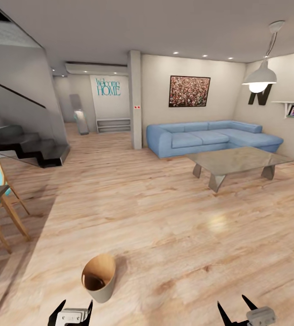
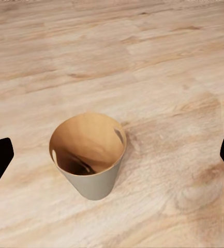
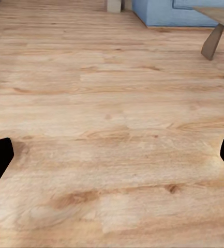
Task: Put the three can of soda from the living room inside the tash can in the kitchen.
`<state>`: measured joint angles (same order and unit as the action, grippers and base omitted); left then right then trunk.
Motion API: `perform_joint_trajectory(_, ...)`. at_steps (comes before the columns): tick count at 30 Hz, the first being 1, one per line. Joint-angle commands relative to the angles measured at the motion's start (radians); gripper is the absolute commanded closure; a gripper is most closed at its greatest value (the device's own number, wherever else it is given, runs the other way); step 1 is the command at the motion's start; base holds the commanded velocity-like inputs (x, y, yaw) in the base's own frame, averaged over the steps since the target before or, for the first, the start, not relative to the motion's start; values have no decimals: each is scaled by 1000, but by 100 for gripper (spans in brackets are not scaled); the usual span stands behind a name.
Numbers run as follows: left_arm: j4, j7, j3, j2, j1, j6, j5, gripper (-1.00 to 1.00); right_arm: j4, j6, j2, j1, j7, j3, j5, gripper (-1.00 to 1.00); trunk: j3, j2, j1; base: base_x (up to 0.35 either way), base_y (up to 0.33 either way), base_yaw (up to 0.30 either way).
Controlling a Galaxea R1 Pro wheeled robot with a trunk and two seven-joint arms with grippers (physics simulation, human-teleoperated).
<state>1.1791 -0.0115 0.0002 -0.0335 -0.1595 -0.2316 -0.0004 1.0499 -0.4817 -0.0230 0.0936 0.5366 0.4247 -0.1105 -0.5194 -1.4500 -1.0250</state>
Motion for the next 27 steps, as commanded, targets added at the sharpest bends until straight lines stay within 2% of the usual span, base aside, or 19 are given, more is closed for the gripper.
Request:
perform_joint_trajectory(1,-1,0,0,0,0,0,0,-100,0,0,0,0,0,0,0,-100,0,0,0,319,-16,5)
perform_joint_trajectory(7,-5,0,2,0,0,1,0,-100,-1,0,0,0,0,-1,-1,-100,0,0,0,321,-6,52)
perform_joint_trajectory(27,-6,1,2,1,0,1,-1,-100,-1,0,0,0,0,-1,-2,-100,0,0,0,279,20,238)
